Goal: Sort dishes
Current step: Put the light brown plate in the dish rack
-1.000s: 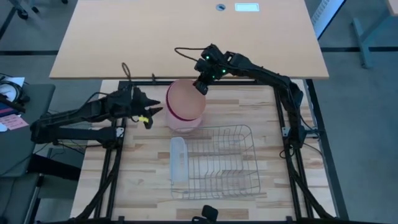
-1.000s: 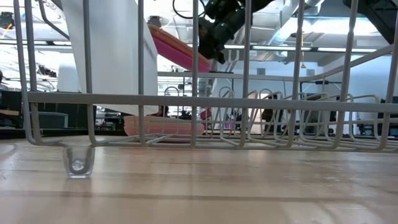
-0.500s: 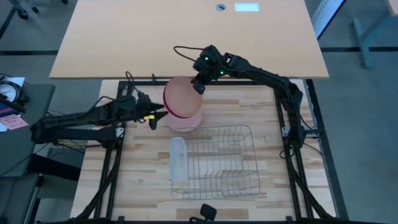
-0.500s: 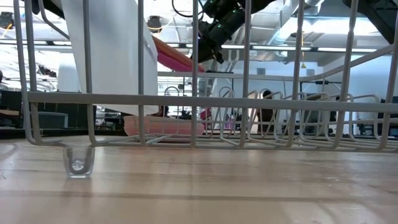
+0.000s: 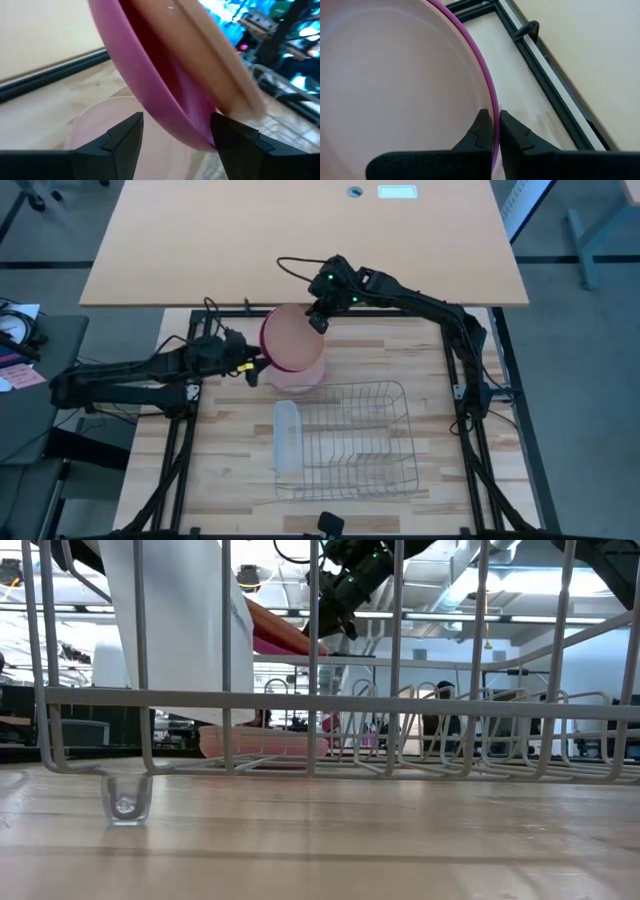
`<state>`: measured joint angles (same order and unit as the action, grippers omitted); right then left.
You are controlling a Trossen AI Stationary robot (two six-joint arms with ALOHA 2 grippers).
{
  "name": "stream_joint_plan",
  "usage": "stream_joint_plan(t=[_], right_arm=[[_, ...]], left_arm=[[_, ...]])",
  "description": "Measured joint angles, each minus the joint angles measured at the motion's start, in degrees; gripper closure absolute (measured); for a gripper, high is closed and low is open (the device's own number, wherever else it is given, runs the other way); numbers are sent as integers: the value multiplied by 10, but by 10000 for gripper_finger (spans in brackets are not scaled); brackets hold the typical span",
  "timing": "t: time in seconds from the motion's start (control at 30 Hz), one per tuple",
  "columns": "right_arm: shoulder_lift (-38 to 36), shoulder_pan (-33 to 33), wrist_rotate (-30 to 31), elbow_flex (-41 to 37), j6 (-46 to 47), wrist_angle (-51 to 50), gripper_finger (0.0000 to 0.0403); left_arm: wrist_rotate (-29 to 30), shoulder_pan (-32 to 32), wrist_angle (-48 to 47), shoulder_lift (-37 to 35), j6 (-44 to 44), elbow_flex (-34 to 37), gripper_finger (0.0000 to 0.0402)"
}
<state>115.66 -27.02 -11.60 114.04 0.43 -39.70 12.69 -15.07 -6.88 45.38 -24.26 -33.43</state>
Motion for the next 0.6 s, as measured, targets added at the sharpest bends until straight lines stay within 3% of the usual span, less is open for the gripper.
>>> stream_joint_plan(t=[0.17, 0.6], right_arm=[[0, 6, 2, 0, 8, 1, 388], [-1, 12, 4, 0, 9, -3, 381]], left_arm=[[28, 0, 0, 6, 8, 0, 191], [45, -1, -10, 5, -6, 0, 310]])
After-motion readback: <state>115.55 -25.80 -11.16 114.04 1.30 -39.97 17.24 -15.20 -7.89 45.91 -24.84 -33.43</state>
